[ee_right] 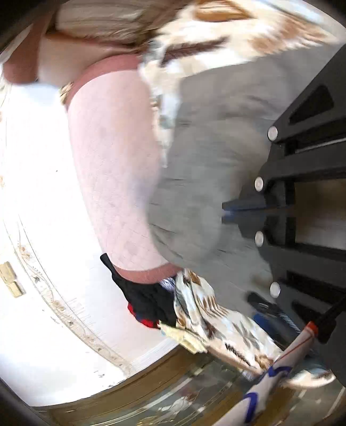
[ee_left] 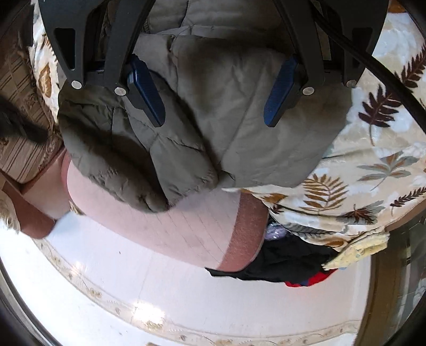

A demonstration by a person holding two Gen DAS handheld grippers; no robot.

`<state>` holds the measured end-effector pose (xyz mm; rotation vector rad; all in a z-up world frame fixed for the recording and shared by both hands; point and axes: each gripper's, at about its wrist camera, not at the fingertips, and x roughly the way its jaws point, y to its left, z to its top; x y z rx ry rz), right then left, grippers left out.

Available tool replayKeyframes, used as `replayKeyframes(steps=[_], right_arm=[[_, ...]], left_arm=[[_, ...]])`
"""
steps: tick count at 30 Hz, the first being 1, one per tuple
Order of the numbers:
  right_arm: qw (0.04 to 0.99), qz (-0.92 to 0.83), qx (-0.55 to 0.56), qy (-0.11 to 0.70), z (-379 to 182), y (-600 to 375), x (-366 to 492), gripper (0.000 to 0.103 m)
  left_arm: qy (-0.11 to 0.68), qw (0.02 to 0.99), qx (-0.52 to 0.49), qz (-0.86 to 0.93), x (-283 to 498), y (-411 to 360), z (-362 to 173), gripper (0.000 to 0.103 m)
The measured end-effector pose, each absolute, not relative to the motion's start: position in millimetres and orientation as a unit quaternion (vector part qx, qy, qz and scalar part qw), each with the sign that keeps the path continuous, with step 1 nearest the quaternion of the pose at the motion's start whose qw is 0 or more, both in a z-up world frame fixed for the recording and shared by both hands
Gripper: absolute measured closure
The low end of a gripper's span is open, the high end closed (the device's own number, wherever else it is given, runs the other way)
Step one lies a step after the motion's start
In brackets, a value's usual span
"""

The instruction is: Fold large clothes

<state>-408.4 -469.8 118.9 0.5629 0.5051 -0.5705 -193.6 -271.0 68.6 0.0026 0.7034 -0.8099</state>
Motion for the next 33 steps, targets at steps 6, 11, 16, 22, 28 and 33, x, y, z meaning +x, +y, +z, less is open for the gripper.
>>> replayKeyframes(steps=[6, 11, 16, 22, 28, 33], right_arm=[[0.862, -0.288, 0.274, 0.315, 69, -508, -367, 0.096], [0.851, -0.278, 0.265, 0.359, 6, -496, -367, 0.095], [0.844, -0.281, 0.260, 0.376, 6, -497, -363, 0.095], [0.869, -0.266, 0.253, 0.331, 65, -488, -367, 0.095], [0.879, -0.229, 0.248, 0.336, 79, -488, -327, 0.095], [0.857, -0.209, 0.240, 0.405, 39, -484, -290, 0.094]], left_arm=[[0.339, 0.851, 0.058, -0.396, -198, -298, 54, 0.027], [0.359, 0.848, 0.123, -0.369, -194, -313, 34, 0.026], [0.365, 0.847, 0.133, -0.362, -193, -312, 27, 0.025], [0.371, 0.847, 0.124, -0.358, -190, -309, 25, 0.024], [0.375, 0.846, 0.116, -0.360, -187, -306, 24, 0.024], [0.375, 0.848, 0.122, -0.354, -187, -308, 21, 0.023]])
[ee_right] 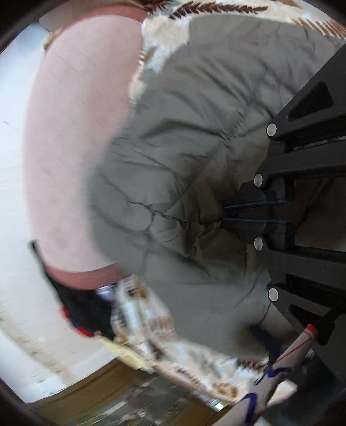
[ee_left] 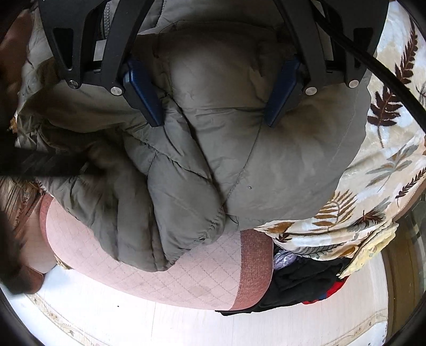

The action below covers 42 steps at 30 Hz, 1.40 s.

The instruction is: Fold large clothes

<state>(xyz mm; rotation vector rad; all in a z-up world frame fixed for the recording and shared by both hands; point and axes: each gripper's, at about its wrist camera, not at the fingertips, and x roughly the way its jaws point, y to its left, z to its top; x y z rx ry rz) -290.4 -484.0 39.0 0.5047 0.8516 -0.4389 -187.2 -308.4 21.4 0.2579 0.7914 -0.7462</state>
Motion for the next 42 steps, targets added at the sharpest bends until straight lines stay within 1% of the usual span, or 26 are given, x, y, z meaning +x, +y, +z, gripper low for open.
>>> replayKeyframes(steps=[2, 5, 8, 10, 13, 14, 15, 17, 21, 26, 30, 35, 40, 42], right_arm=[[0.847, -0.208, 0.245, 0.422, 16, -487, -288, 0.093], [0.846, -0.203, 0.265, 0.417, 14, -493, -294, 0.093], [0.851, -0.199, 0.265, 0.408, 27, -492, -306, 0.093], [0.861, -0.198, 0.263, 0.387, 42, -485, -320, 0.093], [0.877, -0.209, 0.258, 0.348, 66, -480, -354, 0.092], [0.880, -0.218, 0.249, 0.340, 71, -478, -361, 0.089], [0.882, -0.227, 0.243, 0.333, 75, -478, -375, 0.084], [0.880, -0.249, 0.233, 0.330, 77, -479, -393, 0.080], [0.868, -0.261, 0.231, 0.353, 58, -487, -403, 0.079], [0.852, -0.261, 0.236, 0.388, 11, -488, -394, 0.079], [0.855, -0.266, 0.249, 0.368, -1, -486, -397, 0.079], [0.854, -0.267, 0.258, 0.363, 17, -484, -402, 0.079], [0.876, -0.253, 0.266, 0.313, 51, -467, -412, 0.078], [0.883, -0.242, 0.254, 0.312, 56, -456, -405, 0.071]], left_arm=[[0.374, 0.848, 0.126, -0.354, -188, -309, 21, 0.023], [0.369, 0.849, 0.105, -0.364, -188, -302, 30, 0.023], [0.355, 0.854, 0.074, -0.372, -187, -291, 46, 0.024], [0.338, 0.857, 0.053, -0.385, -189, -285, 57, 0.024], [0.340, 0.853, 0.063, -0.392, -193, -292, 56, 0.024], [0.346, 0.850, 0.074, -0.392, -194, -296, 51, 0.024], [0.351, 0.847, 0.082, -0.390, -195, -299, 46, 0.024], [0.355, 0.846, 0.093, -0.386, -196, -303, 40, 0.024], [0.358, 0.846, 0.104, -0.380, -197, -305, 35, 0.023], [0.365, 0.845, 0.124, -0.369, -196, -310, 27, 0.023], [0.360, 0.848, 0.137, -0.365, -198, -311, 23, 0.023], [0.355, 0.847, 0.127, -0.374, -200, -305, 32, 0.023], [0.350, 0.851, 0.108, -0.375, -199, -296, 48, 0.023], [0.344, 0.855, 0.113, -0.371, -199, -295, 50, 0.023]])
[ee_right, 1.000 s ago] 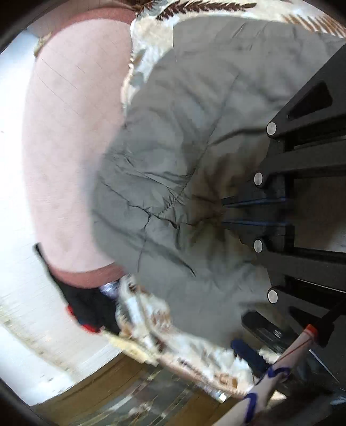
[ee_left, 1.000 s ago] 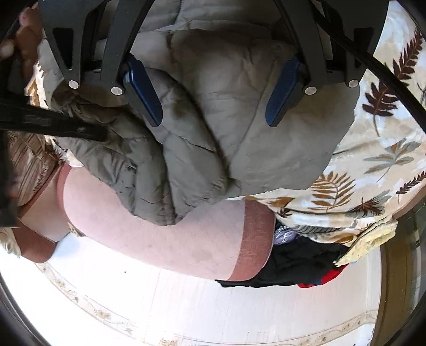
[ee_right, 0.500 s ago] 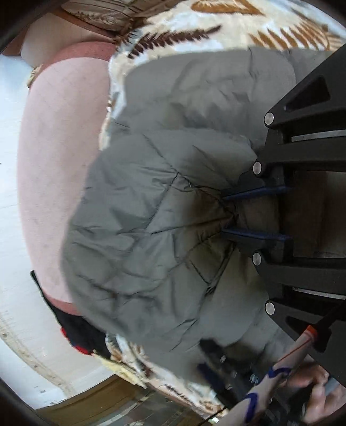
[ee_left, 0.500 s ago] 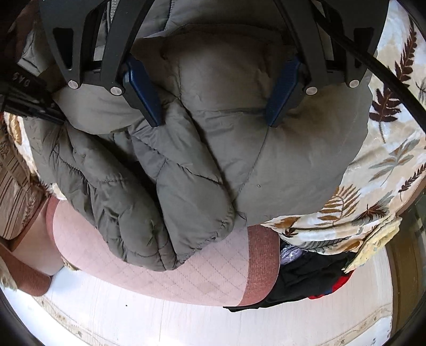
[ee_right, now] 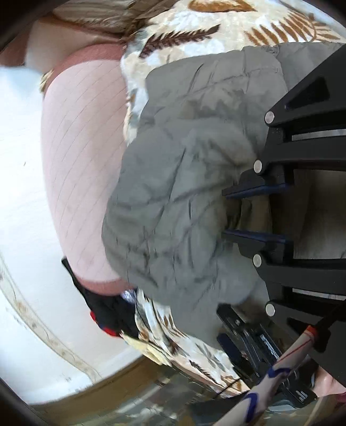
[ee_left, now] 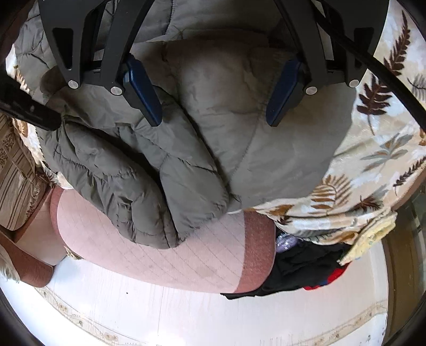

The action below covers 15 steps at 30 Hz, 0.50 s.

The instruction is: Fold large clothes

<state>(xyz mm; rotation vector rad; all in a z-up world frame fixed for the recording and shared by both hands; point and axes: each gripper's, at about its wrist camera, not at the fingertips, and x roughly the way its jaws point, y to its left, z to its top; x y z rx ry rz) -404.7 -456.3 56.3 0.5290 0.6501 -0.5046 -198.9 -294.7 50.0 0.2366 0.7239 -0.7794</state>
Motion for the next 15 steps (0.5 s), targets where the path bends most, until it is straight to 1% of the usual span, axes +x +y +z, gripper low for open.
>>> replayKeyframes(steps=[3, 6, 8, 12, 15], right_arm=[[0.881, -0.224, 0.253, 0.330, 47, -447, -386, 0.070], [0.862, -0.222, 0.259, 0.375, 19, -447, -368, 0.068], [0.860, -0.222, 0.259, 0.380, 8, -448, -363, 0.068], [0.860, -0.221, 0.258, 0.380, 20, -447, -366, 0.068], [0.873, -0.209, 0.279, 0.341, 43, -442, -387, 0.068]], left_arm=[[0.358, 0.853, 0.126, -0.358, -196, -299, 42, 0.023], [0.381, 0.849, 0.134, -0.341, -189, -302, 29, 0.023], [0.380, 0.850, 0.141, -0.337, -190, -303, 25, 0.023], [0.375, 0.852, 0.133, -0.341, -191, -301, 29, 0.023], [0.377, 0.851, 0.108, -0.350, -188, -293, 38, 0.023]])
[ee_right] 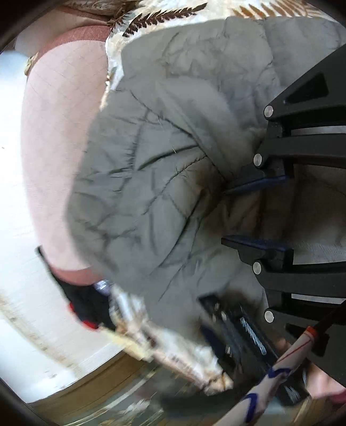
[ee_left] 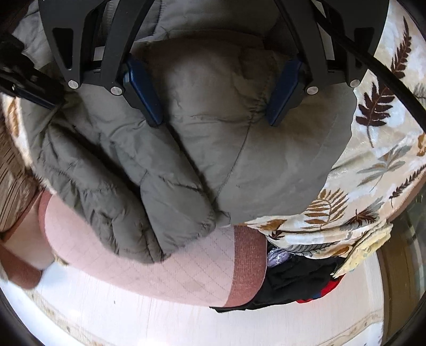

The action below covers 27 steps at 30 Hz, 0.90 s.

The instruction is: Fold large clothes

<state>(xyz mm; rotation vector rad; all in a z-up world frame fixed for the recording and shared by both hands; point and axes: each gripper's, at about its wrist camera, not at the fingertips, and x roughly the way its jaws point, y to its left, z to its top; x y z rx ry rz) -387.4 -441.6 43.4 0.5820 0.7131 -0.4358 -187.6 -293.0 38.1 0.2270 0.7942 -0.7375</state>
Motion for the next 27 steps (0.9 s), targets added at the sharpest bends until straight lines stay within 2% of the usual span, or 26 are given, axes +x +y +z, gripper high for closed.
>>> replayKeyframes(steps=[4, 11, 14, 19, 23, 27], right_arm=[[0.871, -0.222, 0.293, 0.327, 52, -435, -425, 0.067], [0.858, -0.229, 0.296, 0.351, 35, -391, -496, 0.065], [0.855, -0.246, 0.287, 0.355, 22, -370, -531, 0.061], [0.847, -0.247, 0.318, 0.347, -4, -351, -577, 0.061], [0.863, -0.259, 0.264, 0.344, 3, -334, -587, 0.060], [0.866, -0.249, 0.267, 0.341, -2, -325, -586, 0.057]], left_arm=[[0.378, 0.851, 0.110, -0.348, -190, -290, 43, 0.023], [0.377, 0.850, 0.129, -0.344, -212, -278, 44, 0.023], [0.385, 0.845, 0.130, -0.347, -230, -264, 38, 0.023], [0.410, 0.829, 0.160, -0.344, -269, -237, 14, 0.023], [0.402, 0.833, 0.163, -0.345, -307, -197, 11, 0.023], [0.401, 0.837, 0.143, -0.343, -332, -158, 8, 0.023]])
